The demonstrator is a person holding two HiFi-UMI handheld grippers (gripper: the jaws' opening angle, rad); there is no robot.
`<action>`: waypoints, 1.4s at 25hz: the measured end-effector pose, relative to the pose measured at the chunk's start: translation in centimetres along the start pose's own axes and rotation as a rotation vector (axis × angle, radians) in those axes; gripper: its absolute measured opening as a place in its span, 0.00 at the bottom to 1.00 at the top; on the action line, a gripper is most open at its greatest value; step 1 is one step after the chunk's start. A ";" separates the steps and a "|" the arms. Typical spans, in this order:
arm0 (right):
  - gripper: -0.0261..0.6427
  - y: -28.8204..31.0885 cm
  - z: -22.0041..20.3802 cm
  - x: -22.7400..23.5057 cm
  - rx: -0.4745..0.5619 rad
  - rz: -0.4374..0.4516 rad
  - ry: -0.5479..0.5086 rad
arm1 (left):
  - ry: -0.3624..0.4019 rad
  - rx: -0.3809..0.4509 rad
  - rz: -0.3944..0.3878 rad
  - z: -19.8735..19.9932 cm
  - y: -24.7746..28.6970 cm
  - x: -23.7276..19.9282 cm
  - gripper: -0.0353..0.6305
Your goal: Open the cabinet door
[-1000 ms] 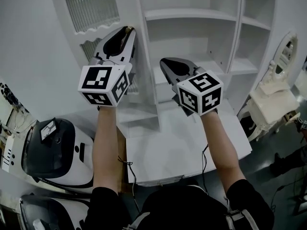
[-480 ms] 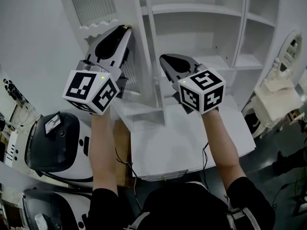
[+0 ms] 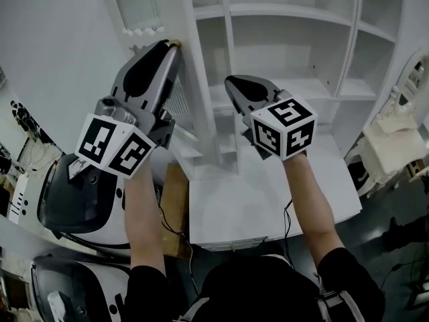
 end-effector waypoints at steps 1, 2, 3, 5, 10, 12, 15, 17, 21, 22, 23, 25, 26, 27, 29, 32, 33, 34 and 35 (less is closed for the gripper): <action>0.06 0.1 0.1 0.0 0.000 0.005 0.000 | -0.004 0.002 -0.004 0.2 -0.2 0.0 0.17; 0.06 0.2 0.1 0.0 0.000 0.010 -0.001 | -0.004 0.001 -0.009 0.4 -0.2 0.0 0.17; 0.06 0.3 0.1 0.0 0.000 0.015 -0.001 | -0.004 0.000 -0.012 0.5 -0.3 -0.1 0.17; 0.06 0.6 0.0 -0.1 0.000 0.024 0.000 | -0.012 0.000 -0.018 0.5 -0.5 -0.1 0.17; 0.06 1.8 -0.3 -0.7 -0.005 0.048 0.003 | -0.044 0.028 -0.025 0.8 -2.2 -1.1 0.18; 0.06 2.3 -0.2 -2.0 -0.001 0.059 -0.001 | -0.049 0.036 -0.023 1.4 -3.9 -1.6 0.18; 0.06 3.2 0.1 -4.3 0.007 0.084 -0.011 | -0.046 0.044 -0.017 2.7 -6.5 -2.5 0.18; 0.06 3.6 0.2 -5.0 0.010 0.100 -0.009 | -0.020 0.039 -0.007 3.1 -7.2 -2.8 0.18; 0.06 4.6 0.1 -6.4 0.019 0.134 -0.003 | 0.018 0.026 0.022 3.7 -8.3 -3.3 0.19; 0.06 4.9 0.1 -6.8 0.020 0.143 -0.004 | 0.015 0.028 0.028 3.9 -8.6 -3.5 0.19; 0.06 5.1 0.1 -7.1 0.021 0.152 -0.004 | 0.012 0.029 0.036 4.0 -9.0 -3.6 0.19; 0.06 5.5 0.0 -7.7 0.025 0.168 0.000 | 0.020 0.029 0.056 4.5 -9.9 -3.8 0.19; 0.06 5.7 0.0 -7.9 0.026 0.176 0.002 | 0.036 0.027 0.070 4.7 -10.3 -3.8 0.18; 0.06 5.8 0.0 -8.2 0.027 0.185 0.004 | 0.059 0.023 0.084 5.0 -10.8 -3.7 0.16; 0.06 6.3 0.0 -8.6 0.029 0.201 0.007 | 0.102 0.013 0.105 5.4 -11.4 -3.7 0.13; 0.06 6.9 -0.1 -9.1 0.034 0.220 0.017 | 0.116 -0.002 0.105 5.7 -11.6 -3.9 0.12; 0.06 7.2 -0.1 -9.4 0.034 0.227 0.018 | 0.119 -0.006 0.108 5.8 -11.7 -3.9 0.12; 0.06 7.4 -0.2 -9.7 0.034 0.236 0.019 | 0.120 -0.008 0.113 5.8 -11.7 -4.0 0.12; 0.06 7.6 -0.2 -9.9 0.033 0.243 0.020 | 0.119 -0.007 0.118 5.8 -11.8 -4.0 0.12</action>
Point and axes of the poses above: the fingertips, and each gripper's own axes: y forward along the fingers, x to its right, z out of its top, the point moved 8 cm from there along -y, backward along the fingers, and after that the axes turned 5 degrees about z, right-handed, at the moved point
